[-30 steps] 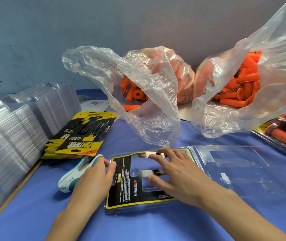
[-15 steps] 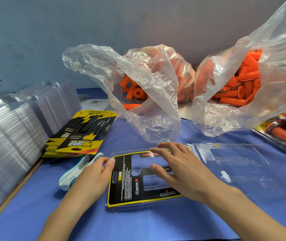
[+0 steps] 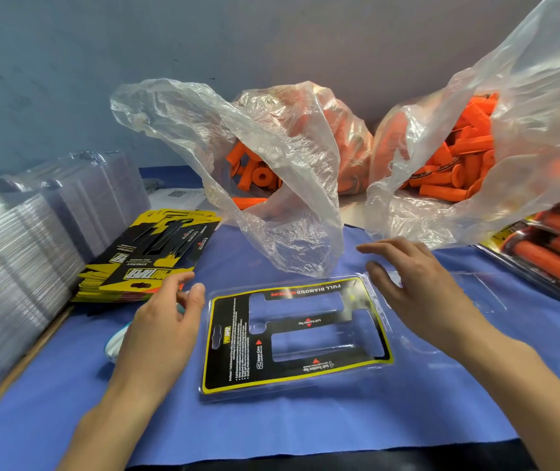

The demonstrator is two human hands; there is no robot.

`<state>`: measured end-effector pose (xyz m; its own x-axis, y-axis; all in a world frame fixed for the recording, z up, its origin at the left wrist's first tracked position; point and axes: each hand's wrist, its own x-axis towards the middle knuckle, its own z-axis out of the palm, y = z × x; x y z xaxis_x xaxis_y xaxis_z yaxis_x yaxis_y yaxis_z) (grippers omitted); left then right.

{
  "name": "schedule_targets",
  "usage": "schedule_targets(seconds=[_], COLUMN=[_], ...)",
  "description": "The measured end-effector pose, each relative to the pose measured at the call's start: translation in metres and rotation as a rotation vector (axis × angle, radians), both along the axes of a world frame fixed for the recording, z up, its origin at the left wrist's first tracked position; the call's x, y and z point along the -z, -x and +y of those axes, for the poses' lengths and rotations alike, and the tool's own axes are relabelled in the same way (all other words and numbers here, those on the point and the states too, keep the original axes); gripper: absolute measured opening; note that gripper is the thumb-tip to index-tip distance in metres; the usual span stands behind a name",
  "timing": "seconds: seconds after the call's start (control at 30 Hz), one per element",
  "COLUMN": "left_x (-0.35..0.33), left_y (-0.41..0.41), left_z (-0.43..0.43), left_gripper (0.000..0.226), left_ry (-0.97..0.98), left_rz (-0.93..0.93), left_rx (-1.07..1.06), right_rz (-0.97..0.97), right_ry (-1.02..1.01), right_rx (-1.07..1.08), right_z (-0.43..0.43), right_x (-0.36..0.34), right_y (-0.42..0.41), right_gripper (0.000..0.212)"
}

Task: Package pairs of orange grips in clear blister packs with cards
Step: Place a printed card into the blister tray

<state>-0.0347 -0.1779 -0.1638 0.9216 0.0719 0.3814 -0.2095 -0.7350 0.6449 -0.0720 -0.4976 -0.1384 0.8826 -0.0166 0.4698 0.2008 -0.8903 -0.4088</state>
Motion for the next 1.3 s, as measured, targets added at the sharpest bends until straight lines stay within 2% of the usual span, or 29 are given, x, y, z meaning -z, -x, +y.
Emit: schedule_targets(seconds=[0.07,0.17,0.3,0.4,0.63,1.03,1.2,1.3], left_x=[-0.009,-0.012,-0.004,0.004,0.012,-0.005,-0.014,-0.025], left_y=[0.009,0.025,0.043,0.05,0.054,0.053,0.032,0.01], left_z=[-0.016,-0.046,-0.085,-0.103,-0.117,-0.112,-0.104,-0.1], left_gripper=[0.023,0.019,0.028,0.031,0.026,0.037,0.035,0.029], left_ry=[-0.033,-0.144,-0.403,-0.54,-0.621,-0.497,-0.366,-0.166], left_rz=[-0.145,-0.278,-0.403,-0.432,-0.442,-0.406,-0.381,-0.319], left_rx=[0.053,0.248,0.54,0.662,0.747,0.643,0.496,0.406], right_rz=[0.018,0.033,0.095,0.13,0.135,0.114,0.169,0.195], right_ry=[0.002,0.04,0.127,0.145,0.129,0.104,0.067,0.029], right_rx=[0.013,-0.002,-0.074,-0.093,-0.068,-0.058,-0.056,-0.065], right_z=[-0.006,-0.007,-0.002,-0.002,-0.008,-0.005,-0.005,-0.005], right_x=[0.0,0.001,0.003,0.005,0.005,0.0,-0.009,-0.016], right_y=[0.0,0.0,-0.001,-0.003,-0.006,-0.014,-0.027,-0.036], right_gripper=[0.028,0.025,0.025,0.026,0.028,0.029,0.031,0.032])
